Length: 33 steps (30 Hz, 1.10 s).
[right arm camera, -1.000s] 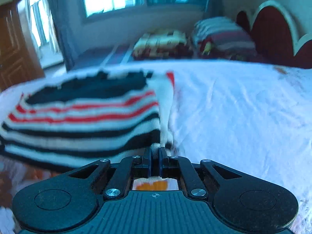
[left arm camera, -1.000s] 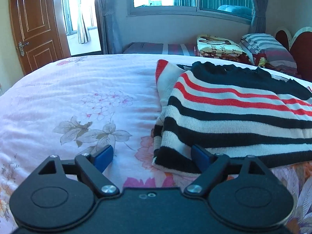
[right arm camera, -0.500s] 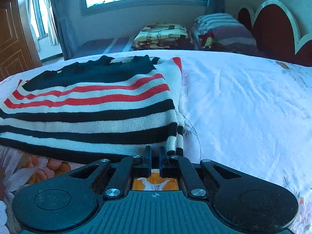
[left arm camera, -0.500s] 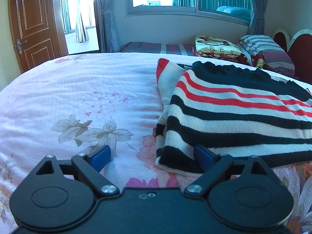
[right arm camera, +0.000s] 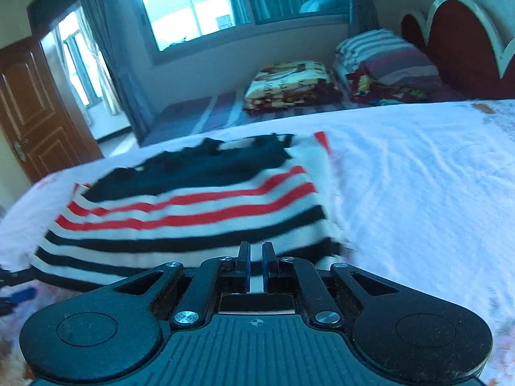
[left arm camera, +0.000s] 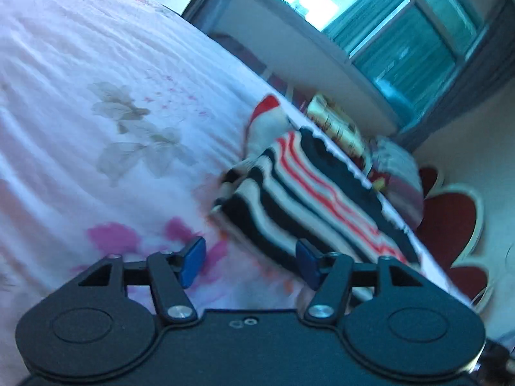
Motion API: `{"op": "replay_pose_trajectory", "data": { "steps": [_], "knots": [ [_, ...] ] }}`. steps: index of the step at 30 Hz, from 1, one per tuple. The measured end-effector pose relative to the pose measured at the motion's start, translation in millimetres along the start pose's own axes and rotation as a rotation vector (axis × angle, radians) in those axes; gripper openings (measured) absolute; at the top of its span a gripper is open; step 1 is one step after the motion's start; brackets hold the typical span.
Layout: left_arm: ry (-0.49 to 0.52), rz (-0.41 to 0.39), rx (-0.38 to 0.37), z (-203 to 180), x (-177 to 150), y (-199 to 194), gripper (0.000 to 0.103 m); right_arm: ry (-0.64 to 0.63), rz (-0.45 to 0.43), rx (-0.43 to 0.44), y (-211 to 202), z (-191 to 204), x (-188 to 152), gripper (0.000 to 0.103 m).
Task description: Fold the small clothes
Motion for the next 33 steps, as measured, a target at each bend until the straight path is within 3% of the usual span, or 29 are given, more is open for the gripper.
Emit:
{"op": "replay_pose_trajectory", "data": {
  "steps": [3,9,13,14,16,17,19,21,22,29,33],
  "knots": [
    [-0.082,-0.015,-0.029,-1,8,24,0.064,-0.014,0.001,0.052,11,20,10,0.004],
    [-0.155,-0.073,-0.054,0,30,60,0.06,-0.008,0.032,0.129,53,53,21,0.004],
    [-0.127,-0.054,-0.012,-1,35,73,0.026,-0.011,0.055,0.161,81,72,25,0.004],
    [-0.144,-0.056,-0.026,0,36,71,0.022,-0.017,0.057,0.172,87,78,26,0.004],
    [-0.188,-0.118,-0.129,-1,39,54,0.021,-0.03,0.049,0.191,91,89,28,0.004],
    [-0.189,-0.142,-0.165,-2,39,48,0.021,-0.032,0.042,0.207,92,92,28,0.004],
    [-0.184,-0.136,-0.14,2,33,51,0.021,-0.047,0.037,0.222,97,98,26,0.004],
    [-0.196,-0.085,-0.087,13,25,66,0.024,-0.077,0.113,0.154,114,102,19,0.004],
    [-0.217,-0.1,-0.114,18,22,65,0.027,-0.085,0.156,0.131,125,103,15,0.004],
    [-0.29,-0.109,-0.16,16,5,44,0.048,-0.065,0.169,0.096,122,105,18,0.005],
    [-0.26,-0.12,-0.134,11,-1,48,0.049,-0.042,0.17,0.08,117,105,16,0.005]
  ]
}}
Point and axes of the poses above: each gripper's, at about its wrist camera, not at the fingertips, and y roughly the way its jaws point, z to its left, x to its top, the point moved 3 cm from there along y, roughly the way its jaws point, and after that the axes turned 2 degrees about -x, right-handed, at the moved point
